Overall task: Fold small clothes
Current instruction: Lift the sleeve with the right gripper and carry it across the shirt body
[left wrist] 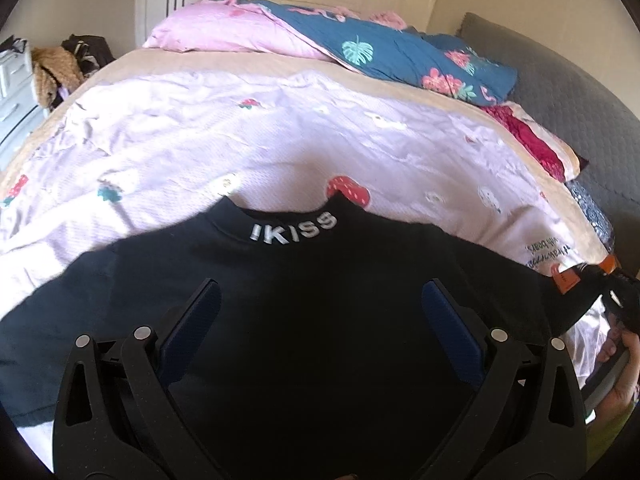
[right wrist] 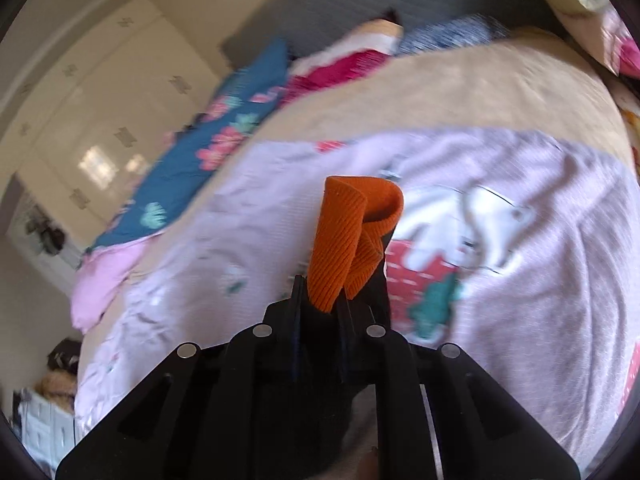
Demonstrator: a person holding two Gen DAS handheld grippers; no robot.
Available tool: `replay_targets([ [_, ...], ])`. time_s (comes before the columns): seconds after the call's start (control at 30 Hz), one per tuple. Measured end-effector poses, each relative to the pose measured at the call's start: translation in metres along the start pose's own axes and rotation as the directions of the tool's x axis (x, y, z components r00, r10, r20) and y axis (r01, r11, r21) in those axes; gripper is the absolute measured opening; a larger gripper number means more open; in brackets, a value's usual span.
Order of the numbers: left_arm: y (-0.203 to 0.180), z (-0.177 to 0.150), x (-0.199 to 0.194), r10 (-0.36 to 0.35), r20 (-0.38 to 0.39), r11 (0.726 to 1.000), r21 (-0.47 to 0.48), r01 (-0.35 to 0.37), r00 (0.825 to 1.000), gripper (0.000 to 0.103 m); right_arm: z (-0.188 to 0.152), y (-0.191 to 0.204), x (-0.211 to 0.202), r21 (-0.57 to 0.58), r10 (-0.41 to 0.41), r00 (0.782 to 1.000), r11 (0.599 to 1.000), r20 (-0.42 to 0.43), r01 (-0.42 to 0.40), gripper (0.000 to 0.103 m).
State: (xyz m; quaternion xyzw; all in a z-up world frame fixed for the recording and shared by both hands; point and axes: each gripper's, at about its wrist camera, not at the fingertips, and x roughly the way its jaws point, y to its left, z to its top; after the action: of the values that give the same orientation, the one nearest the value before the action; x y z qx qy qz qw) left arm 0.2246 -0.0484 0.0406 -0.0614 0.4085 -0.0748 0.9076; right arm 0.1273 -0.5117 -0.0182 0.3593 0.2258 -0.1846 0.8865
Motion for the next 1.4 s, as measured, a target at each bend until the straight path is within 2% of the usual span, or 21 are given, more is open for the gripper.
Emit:
replay_targets([
  [0.13,0.014,0.005,-0.009,0.045,0.016,0.999,-0.029,-0.044,0.999,0.094,0.0,0.027,-0.011,-0.067,0.095,0.995,0.993,0.008,-0.094,0.013],
  [0.4,0.039,0.008,-0.02,0.058,0.023,0.994,-0.097,-0.055,0.998,0.094,-0.011,0.079,-0.028,-0.194,0.245,0.969,0.95,-0.025,-0.245,0.013],
  [0.6,0.051,0.006,-0.023,0.026,0.015,0.99,-0.14,-0.024,1.0,0.094,-0.039,0.119,-0.036,-0.266,0.344,0.932,0.893,-0.111,-0.362,0.013],
  [0.8,0.065,0.002,-0.027,-0.039,0.019,0.98,-0.196,0.042,0.999,0.094,-0.074,0.16,-0.046,-0.358,0.424,0.881,0.805,-0.21,-0.473,0.013],
  [1.0,0.081,-0.004,-0.023,-0.083,0.006,0.963,-0.257,0.082,0.996,0.094,-0.111,0.189,-0.053,-0.419,0.465,0.83,0.717,-0.309,-0.558,0.013],
  [1.13,0.088,-0.007,-0.017,-0.151,0.001,0.945,-0.293,0.145,0.988,0.094,-0.135,0.203,-0.05,-0.458,0.46,0.81,0.669,-0.364,-0.586,0.013],
  [1.3,0.087,-0.011,-0.004,-0.196,-0.031,0.937,-0.301,0.178,0.98,0.094,-0.163,0.216,-0.041,-0.488,0.434,0.798,0.634,-0.418,-0.6,0.013],
  [1.4,0.091,-0.018,0.01,-0.26,-0.058,0.908,-0.356,0.223,0.964,0.094,-0.178,0.22,-0.036,-0.508,0.41,0.794,0.614,-0.448,-0.604,0.013],
])
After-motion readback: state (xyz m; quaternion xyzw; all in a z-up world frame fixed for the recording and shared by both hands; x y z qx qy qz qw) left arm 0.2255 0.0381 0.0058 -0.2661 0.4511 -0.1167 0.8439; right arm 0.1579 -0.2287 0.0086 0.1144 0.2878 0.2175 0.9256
